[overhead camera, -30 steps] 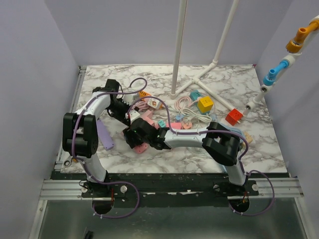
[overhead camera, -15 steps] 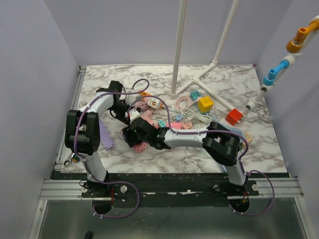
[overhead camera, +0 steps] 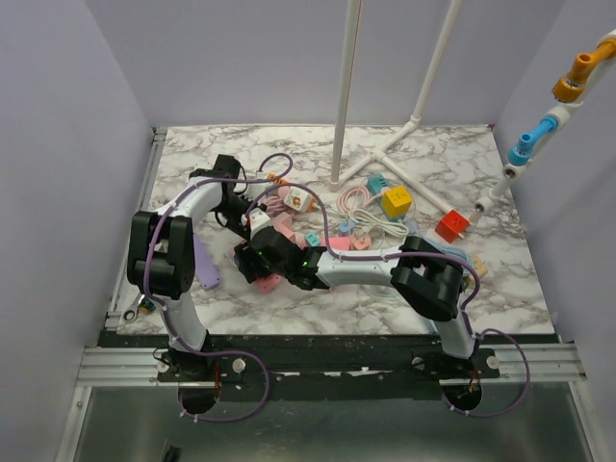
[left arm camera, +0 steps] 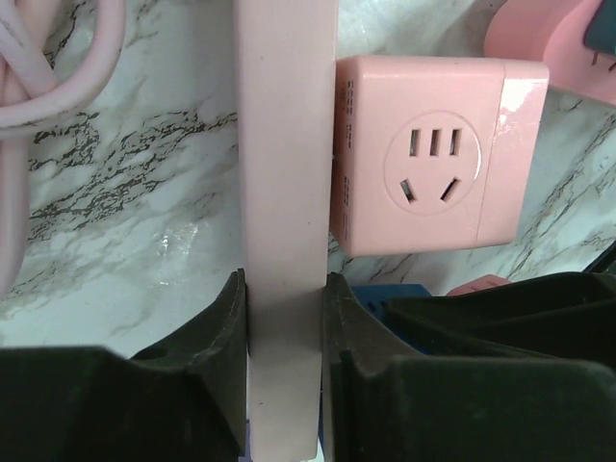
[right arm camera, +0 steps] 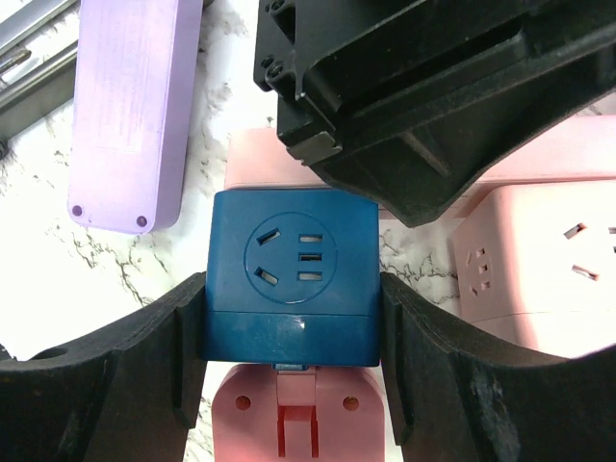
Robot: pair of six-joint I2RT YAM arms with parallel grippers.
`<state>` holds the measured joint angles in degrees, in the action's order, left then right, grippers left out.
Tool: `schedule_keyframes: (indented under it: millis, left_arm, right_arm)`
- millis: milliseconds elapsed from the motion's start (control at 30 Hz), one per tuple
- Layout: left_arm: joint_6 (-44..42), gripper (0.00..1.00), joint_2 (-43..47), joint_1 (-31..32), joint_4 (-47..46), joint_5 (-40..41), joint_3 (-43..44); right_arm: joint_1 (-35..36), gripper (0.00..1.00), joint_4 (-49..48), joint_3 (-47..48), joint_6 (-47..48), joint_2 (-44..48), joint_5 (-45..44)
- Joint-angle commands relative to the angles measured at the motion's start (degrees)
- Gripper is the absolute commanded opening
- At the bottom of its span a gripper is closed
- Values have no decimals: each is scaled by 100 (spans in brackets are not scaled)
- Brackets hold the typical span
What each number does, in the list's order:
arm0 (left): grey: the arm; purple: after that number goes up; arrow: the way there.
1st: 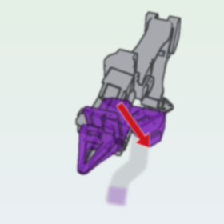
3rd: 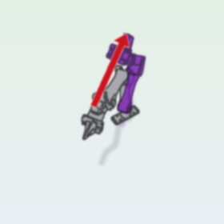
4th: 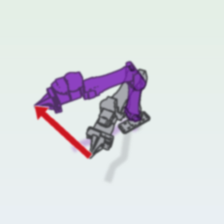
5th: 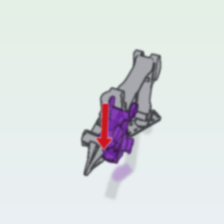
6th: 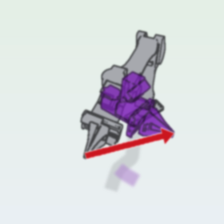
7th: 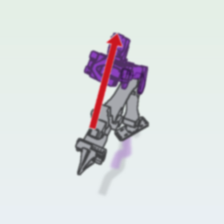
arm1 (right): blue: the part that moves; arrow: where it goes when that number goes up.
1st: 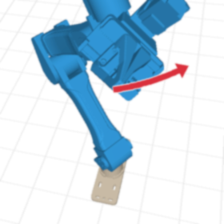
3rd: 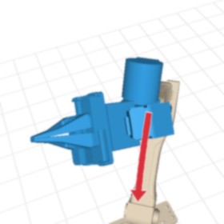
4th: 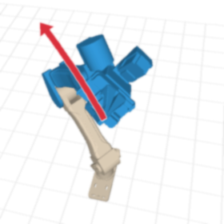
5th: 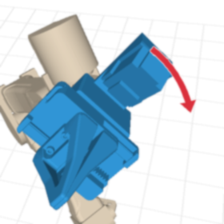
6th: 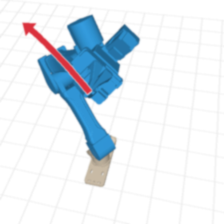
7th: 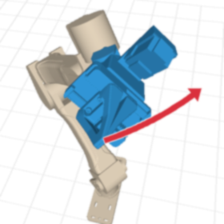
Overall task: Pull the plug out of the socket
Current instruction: Remove the plug from the socket.
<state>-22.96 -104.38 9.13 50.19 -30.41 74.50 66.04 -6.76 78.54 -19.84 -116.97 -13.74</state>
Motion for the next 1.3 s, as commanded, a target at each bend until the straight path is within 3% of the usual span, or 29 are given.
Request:
schedule_keyframes:
  millis: [0, 167, 767, 1267]
  left_arm:
    - [-144, 13, 5, 72, 342, 119, 91]
    - [-149, 0, 75, 78, 265, 398, 136]
    - [-480, 0, 682, 577, -561, 2011, -221]
    - [-841, 0, 1015, 817, -1337, 2818, -793]
  right_arm:
    - [0, 37, -743, 57, 95, 324, -302]
    - [-3, 37, -577, 52, 80, 328, -254]
    - [1, 37, 1090, 315, -151, 609, -19]
    - [6, 34, 1185, -1235, -458, 1190, 638]
